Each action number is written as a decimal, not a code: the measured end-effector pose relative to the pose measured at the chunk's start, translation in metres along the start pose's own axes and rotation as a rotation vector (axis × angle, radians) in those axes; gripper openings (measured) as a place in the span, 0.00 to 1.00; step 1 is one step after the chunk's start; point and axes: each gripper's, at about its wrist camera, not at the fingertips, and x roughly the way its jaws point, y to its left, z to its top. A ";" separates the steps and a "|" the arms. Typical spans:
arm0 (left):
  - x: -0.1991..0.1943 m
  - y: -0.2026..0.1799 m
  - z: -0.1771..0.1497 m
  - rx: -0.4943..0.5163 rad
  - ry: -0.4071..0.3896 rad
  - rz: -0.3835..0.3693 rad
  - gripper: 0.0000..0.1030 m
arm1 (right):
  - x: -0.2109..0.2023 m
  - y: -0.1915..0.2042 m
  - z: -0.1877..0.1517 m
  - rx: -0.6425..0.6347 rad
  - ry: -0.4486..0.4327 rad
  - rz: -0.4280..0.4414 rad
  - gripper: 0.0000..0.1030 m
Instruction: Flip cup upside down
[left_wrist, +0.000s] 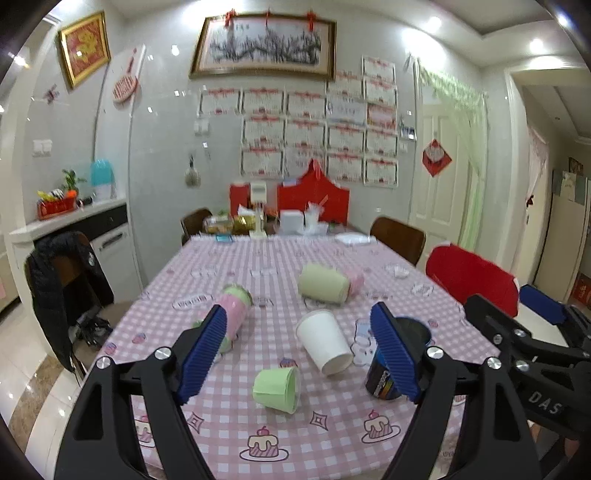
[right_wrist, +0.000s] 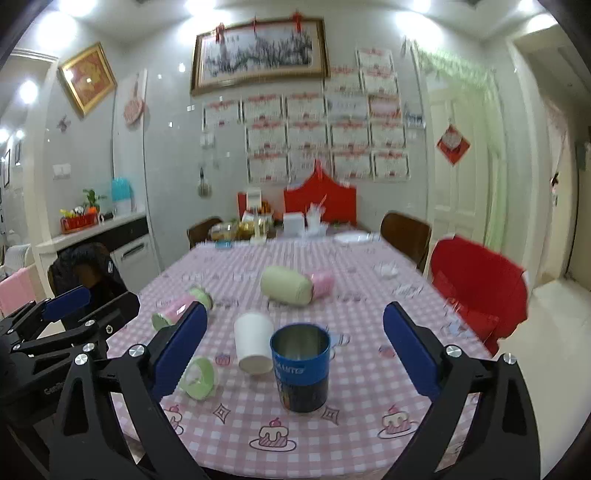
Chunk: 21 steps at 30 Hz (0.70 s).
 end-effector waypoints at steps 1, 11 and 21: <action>-0.007 -0.002 0.001 0.006 -0.017 0.008 0.77 | -0.007 0.000 0.002 0.000 -0.021 0.000 0.91; -0.063 -0.017 0.014 0.040 -0.170 0.033 0.77 | -0.055 -0.004 0.007 -0.022 -0.159 -0.025 0.92; -0.081 -0.029 0.011 0.071 -0.248 0.040 0.77 | -0.067 -0.009 0.001 -0.028 -0.227 -0.049 0.92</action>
